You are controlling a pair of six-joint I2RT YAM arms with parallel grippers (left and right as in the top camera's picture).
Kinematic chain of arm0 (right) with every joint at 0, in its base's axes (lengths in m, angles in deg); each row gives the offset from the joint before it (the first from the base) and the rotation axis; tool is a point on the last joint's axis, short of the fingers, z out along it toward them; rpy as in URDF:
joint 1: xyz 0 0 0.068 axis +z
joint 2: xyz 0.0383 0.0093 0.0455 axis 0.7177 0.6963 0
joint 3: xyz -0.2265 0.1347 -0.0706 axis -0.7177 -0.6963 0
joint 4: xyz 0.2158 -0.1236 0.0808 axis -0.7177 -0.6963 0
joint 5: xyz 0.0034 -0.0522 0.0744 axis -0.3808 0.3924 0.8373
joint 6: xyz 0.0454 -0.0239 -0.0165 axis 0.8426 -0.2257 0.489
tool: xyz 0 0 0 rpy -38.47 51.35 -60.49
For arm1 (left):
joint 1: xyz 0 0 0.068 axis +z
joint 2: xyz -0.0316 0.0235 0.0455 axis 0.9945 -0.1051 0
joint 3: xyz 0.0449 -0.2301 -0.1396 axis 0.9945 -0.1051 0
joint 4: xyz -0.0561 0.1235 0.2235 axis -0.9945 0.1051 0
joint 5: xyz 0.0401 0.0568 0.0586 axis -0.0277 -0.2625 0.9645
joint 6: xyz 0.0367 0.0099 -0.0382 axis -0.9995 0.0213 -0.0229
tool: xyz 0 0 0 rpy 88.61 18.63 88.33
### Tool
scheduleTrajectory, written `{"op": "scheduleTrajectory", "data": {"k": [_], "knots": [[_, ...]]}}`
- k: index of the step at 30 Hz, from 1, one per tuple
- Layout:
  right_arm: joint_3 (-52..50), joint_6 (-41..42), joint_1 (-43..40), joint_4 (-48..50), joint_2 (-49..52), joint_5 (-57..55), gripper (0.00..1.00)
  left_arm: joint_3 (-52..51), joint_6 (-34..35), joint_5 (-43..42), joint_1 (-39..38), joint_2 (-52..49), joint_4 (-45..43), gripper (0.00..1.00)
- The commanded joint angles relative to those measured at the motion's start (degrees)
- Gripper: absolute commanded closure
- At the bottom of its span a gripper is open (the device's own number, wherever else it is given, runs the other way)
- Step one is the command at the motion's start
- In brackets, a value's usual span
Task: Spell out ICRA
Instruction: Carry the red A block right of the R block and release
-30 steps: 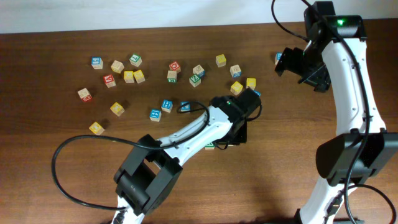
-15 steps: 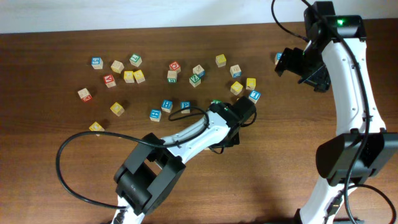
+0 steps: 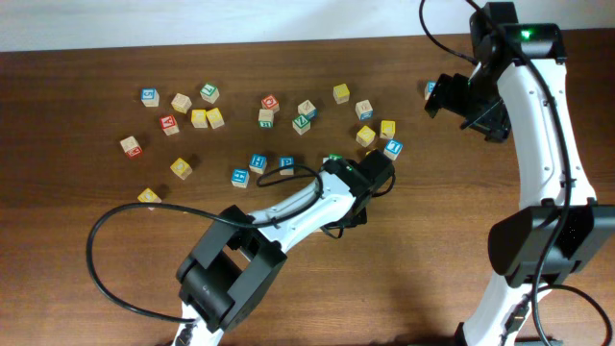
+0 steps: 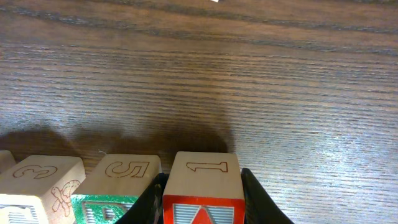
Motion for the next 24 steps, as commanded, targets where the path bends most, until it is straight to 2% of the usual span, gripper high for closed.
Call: {"op": "scheduleTrajectory", "data": {"k": [1,7,17,19,24], "knots": [[0.1,0.4,-0.4,0.0,-1.2,-0.5,0.02,-0.3,0.6,1.5,0.0,-0.5,0.3,0.76],[0.1,0.4,-0.4,0.0,-1.2,-0.5,0.02,-0.3,0.5,2.7,0.9,-0.5,2.5,0.75],[0.1,0.4,-0.4,0.0,-1.2,-0.5,0.02,-0.3,-2.1,-1.2,0.8,-0.5,0.1,0.71],[0.1,0.4,-0.4,0.0,-1.2,-0.5,0.02,-0.3,-2.3,-1.5,0.9,-0.5,0.2,0.67],[0.1,0.4,-0.4,0.0,-1.2,-0.5,0.02,-0.3,-2.3,-1.5,0.9,-0.5,0.1,0.67]]}}
